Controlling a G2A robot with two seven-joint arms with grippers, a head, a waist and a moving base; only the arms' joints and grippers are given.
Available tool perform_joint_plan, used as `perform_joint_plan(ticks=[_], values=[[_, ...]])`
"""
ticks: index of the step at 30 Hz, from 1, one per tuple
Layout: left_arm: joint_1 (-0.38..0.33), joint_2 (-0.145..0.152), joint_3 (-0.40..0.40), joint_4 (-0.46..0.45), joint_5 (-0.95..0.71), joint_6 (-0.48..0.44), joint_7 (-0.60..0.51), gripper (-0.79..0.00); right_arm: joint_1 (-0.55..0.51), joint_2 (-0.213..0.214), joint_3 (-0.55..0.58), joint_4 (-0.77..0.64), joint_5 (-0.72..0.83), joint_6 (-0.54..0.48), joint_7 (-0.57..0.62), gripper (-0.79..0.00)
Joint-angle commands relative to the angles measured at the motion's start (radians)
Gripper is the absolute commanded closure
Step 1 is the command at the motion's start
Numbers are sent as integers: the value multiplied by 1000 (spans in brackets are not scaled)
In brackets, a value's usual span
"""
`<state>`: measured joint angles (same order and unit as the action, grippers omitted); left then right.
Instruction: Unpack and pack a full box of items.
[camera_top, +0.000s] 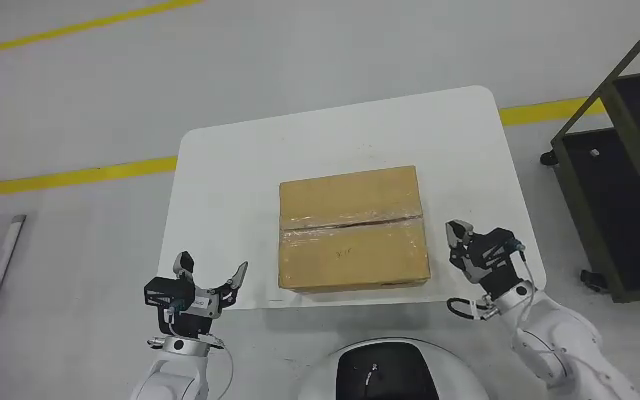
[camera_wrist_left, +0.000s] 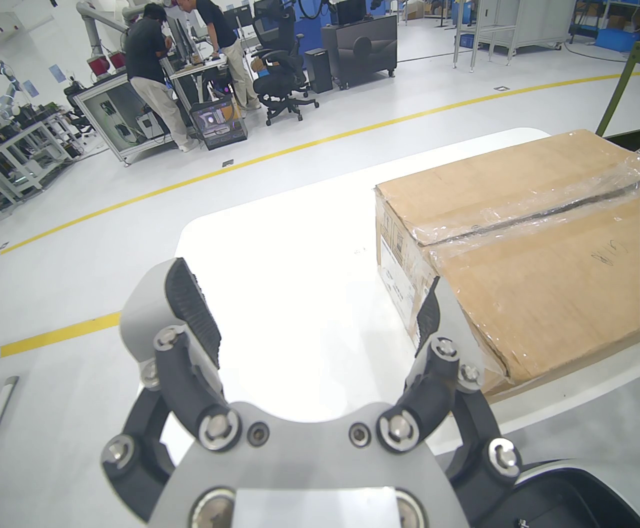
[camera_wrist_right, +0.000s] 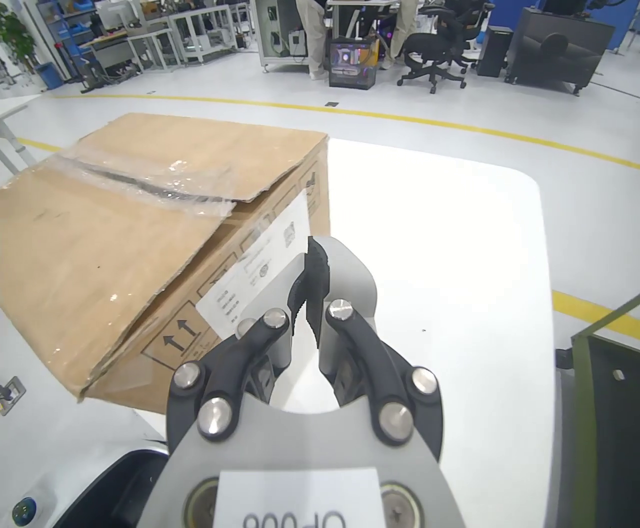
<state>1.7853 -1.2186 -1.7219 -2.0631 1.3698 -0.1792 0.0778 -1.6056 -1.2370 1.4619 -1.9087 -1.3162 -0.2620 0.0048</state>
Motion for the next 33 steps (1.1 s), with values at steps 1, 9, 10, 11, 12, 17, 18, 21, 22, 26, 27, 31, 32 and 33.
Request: perform_joint_plan(ticks=[1,9,10,11,12,17,18,21,22,26,27,31,32,33], values=[[0,0,0,0,0,0,0,-785,9,-1,-18,15,6,-14,-4,0],[0,0,0,0,0,0,0,-785,40,-1,-63,46,14,-77,-12,0],[0,0,0,0,0,0,0,-785,44,-1,-66,48,15,-84,-12,0],[0,0,0,0,0,0,0,-785,48,-1,-70,50,15,-95,-13,0],[0,0,0,0,0,0,0,-785,52,0,-73,52,14,-106,-12,0],[-7,-1,4,-3,-8,8,-3,-785,60,2,-62,57,18,-106,-19,0],[-14,-2,11,-9,-15,10,-3,-785,57,3,-50,56,25,-97,-22,0],[-46,-3,41,-31,-18,13,-16,-785,44,7,-8,40,28,-84,-25,0],[-60,-4,53,-38,-22,18,-23,-785,39,9,6,32,27,-84,-25,0],[-132,-7,108,-73,-22,16,-44,-785,14,16,67,5,25,-81,-35,0],[-148,-8,123,-78,-16,16,-53,-785,7,17,80,-1,28,-82,-37,0],[-220,-11,200,-96,-16,-4,-84,-785,-16,22,124,-13,43,-91,-43,0],[-229,-12,212,-97,-15,-9,-87,-785,-19,22,128,-13,46,-93,-44,0],[-242,-12,230,-97,-14,-14,-93,-785,-23,23,133,-14,48,-96,-44,0]])
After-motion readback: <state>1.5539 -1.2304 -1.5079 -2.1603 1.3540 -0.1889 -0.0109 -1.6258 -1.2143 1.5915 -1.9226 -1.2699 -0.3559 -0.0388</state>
